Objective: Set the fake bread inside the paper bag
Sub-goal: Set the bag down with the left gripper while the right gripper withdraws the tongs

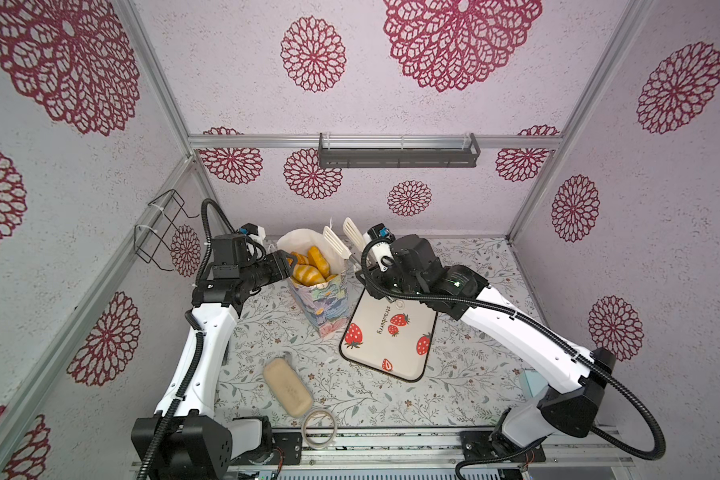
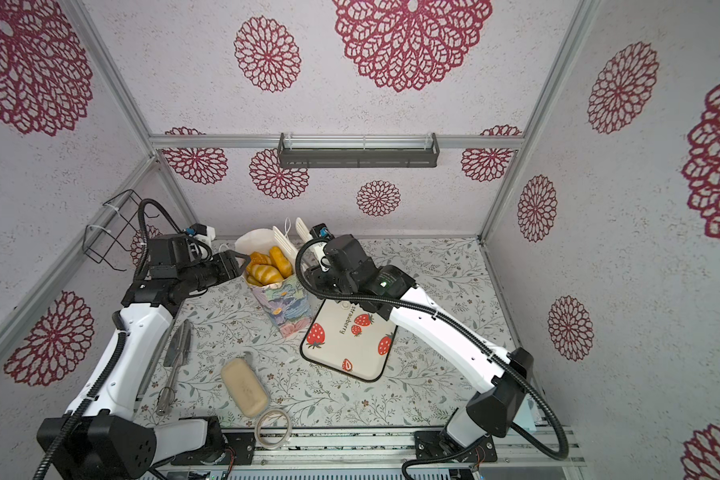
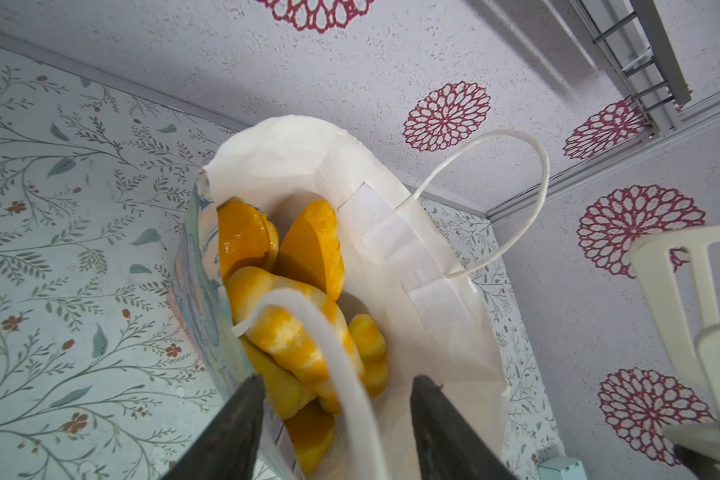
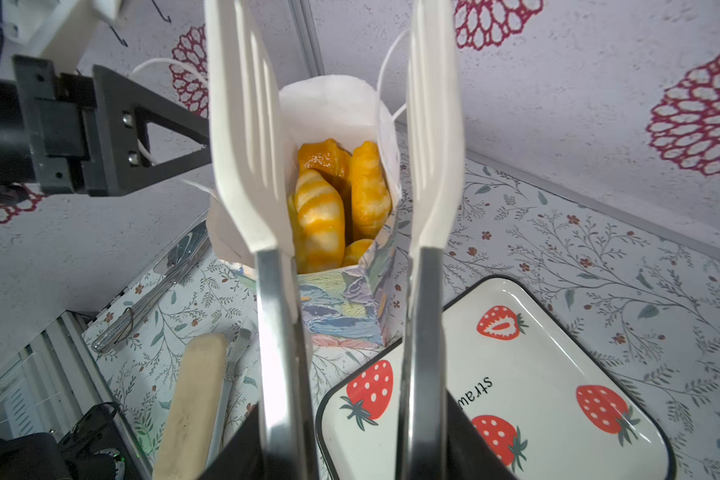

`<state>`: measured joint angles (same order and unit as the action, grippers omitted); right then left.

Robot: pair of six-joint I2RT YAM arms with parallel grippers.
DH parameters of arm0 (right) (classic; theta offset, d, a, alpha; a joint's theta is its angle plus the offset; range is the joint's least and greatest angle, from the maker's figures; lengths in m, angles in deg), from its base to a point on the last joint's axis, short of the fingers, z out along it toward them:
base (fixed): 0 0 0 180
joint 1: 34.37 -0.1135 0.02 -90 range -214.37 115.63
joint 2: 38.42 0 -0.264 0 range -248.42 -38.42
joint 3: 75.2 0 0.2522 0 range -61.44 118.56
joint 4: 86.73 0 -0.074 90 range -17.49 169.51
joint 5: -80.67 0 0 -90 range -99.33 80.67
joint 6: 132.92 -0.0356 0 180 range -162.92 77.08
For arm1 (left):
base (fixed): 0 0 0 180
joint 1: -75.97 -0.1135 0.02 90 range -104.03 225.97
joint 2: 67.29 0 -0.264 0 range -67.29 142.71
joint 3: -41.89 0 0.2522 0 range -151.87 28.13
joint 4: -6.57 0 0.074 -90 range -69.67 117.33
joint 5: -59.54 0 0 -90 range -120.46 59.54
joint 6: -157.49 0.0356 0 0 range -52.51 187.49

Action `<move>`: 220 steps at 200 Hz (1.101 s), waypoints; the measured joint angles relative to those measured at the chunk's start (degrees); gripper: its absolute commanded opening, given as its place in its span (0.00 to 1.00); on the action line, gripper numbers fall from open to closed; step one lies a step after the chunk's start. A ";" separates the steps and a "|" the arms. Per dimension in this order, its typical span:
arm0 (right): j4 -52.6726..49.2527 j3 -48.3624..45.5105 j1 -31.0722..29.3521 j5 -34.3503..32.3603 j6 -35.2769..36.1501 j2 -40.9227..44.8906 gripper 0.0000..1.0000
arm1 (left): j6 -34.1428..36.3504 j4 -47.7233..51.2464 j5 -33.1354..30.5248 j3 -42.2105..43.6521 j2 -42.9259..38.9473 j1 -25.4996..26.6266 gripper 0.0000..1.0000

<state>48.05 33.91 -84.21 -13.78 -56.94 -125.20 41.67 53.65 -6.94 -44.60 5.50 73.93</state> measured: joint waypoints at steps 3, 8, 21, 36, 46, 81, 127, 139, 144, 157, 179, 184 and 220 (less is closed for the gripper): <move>0.04 -0.48 0.33 -0.09 -0.02 0.52 0.50 | 0.09 0.02 -0.13 0.00 -0.09 0.00 0.75; 0.15 -1.38 0.96 -0.09 -0.04 1.42 0.50 | 0.09 0.04 -0.39 0.00 -0.22 0.00 0.90; 0.35 -3.74 2.78 -0.11 -0.13 3.67 0.50 | 0.28 0.50 -1.22 0.00 -0.87 0.02 0.97; 0.68 -7.17 5.35 -0.33 -0.24 6.54 0.50 | 0.28 0.98 -2.38 0.24 -2.12 0.04 0.97; 1.05 -9.90 7.21 -0.39 -0.63 8.68 0.50 | 0.31 1.14 -3.39 0.76 -3.39 0.07 0.97; 1.75 -18.49 13.29 -0.22 -1.73 15.50 0.50 | 0.79 2.86 -6.38 2.40 -7.78 0.07 0.97; 2.97 -25.79 21.16 0.94 -3.52 20.50 0.49 | 1.38 6.08 -9.64 5.22 -11.69 0.07 0.98; 3.69 -27.56 22.95 1.62 -3.87 21.05 0.49 | 1.38 7.06 -10.71 5.95 -12.41 0.07 0.98; 3.93 -28.35 23.67 1.92 -4.04 21.27 0.49 | 1.38 7.37 -11.15 6.36 -12.81 0.07 0.98; 4.44 -30.29 25.51 2.75 -4.26 21.57 0.49 | 1.36 8.15 -12.11 7.80 -14.08 0.07 0.98; 4.63 -32.30 28.65 4.13 -5.20 21.53 0.49 | 1.03 9.42 -13.64 9.73 -15.56 0.07 0.98; 4.63 -32.59 29.46 4.46 -5.38 21.46 0.49 | 0.90 9.66 -14.14 10.01 -15.63 0.07 0.98; 5.90 -34.27 34.34 6.01 -6.58 19.93 0.49 | -0.83 11.39 -18.99 12.74 -14.58 0.02 0.98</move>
<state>53.95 -0.36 -49.87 -7.77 -63.52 -105.27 40.84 65.03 -25.93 -31.86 -9.07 73.95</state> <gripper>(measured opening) 0.495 0.977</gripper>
